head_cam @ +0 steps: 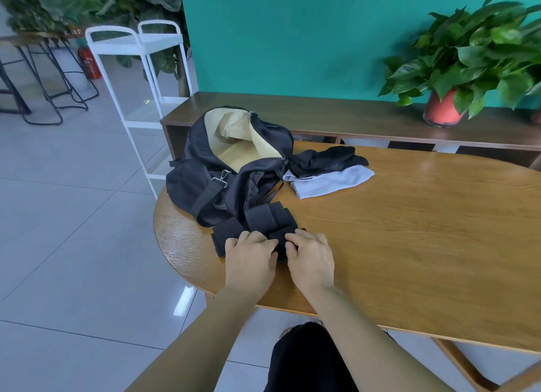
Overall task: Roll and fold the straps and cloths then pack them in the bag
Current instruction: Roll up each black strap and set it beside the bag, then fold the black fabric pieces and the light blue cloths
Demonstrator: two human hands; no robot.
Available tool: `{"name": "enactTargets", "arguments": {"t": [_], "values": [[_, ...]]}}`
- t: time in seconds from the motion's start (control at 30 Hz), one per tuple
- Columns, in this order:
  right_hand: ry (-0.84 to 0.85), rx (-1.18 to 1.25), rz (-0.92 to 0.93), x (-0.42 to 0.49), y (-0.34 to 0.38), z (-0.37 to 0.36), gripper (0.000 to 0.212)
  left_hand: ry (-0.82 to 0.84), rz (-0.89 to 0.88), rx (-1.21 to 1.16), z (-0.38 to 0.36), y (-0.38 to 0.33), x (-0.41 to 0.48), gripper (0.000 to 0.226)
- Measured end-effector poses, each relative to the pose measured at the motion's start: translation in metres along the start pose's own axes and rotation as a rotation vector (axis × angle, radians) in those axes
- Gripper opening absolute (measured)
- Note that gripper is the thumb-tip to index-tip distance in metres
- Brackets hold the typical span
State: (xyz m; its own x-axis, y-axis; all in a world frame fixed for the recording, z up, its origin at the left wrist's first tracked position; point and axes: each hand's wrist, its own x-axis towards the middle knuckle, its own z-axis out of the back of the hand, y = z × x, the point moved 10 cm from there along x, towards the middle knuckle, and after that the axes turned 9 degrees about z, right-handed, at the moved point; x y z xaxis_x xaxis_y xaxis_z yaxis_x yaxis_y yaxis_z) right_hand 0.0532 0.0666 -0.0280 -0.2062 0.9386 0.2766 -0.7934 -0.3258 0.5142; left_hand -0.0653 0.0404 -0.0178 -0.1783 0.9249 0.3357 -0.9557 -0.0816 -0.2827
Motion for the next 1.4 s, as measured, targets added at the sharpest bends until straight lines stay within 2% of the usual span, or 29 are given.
{"name": "enactTargets", "arguments": {"t": [0.13, 0.27, 0.57, 0.8, 0.93, 1.03, 1.17, 1.3, 1.4], "values": [[0.0, 0.005, 0.001, 0.003, -0.001, 0.004, 0.029, -0.089, -0.061, 0.012, 0.009, -0.007, -0.001, 0.017], [-0.08, 0.069, 0.001, 0.003, -0.002, 0.022, 0.027, -0.148, -0.069, 0.017, 0.025, -0.016, 0.002, 0.023], [-0.136, 0.086, -0.062, 0.007, -0.047, 0.067, 0.027, -0.09, -0.125, -0.005, 0.033, -0.071, 0.027, 0.03], [-0.147, 0.064, -0.113, 0.043, -0.096, 0.092, 0.028, 0.086, -0.157, 0.083, -0.006, -0.107, 0.078, 0.034], [-0.086, 0.008, -0.127, 0.077, -0.122, 0.086, 0.028, 0.129, -0.131, 0.115, -0.031, -0.108, 0.119, 0.035], [-0.01, -0.061, -0.101, 0.105, -0.135, 0.072, 0.029, 0.134, -0.116, 0.119, -0.048, -0.107, 0.153, 0.045], [0.082, -0.166, 0.009, 0.142, -0.14, 0.051, 0.036, 0.124, -0.097, 0.146, -0.067, -0.105, 0.198, 0.055], [0.23, -0.207, 0.125, 0.159, -0.14, 0.022, 0.037, 0.277, -0.021, 0.182, -0.104, -0.096, 0.228, 0.061], [0.277, -0.253, 0.128, 0.158, -0.155, 0.019, 0.04, 0.368, 0.007, 0.261, -0.121, -0.094, 0.228, 0.052]]}}
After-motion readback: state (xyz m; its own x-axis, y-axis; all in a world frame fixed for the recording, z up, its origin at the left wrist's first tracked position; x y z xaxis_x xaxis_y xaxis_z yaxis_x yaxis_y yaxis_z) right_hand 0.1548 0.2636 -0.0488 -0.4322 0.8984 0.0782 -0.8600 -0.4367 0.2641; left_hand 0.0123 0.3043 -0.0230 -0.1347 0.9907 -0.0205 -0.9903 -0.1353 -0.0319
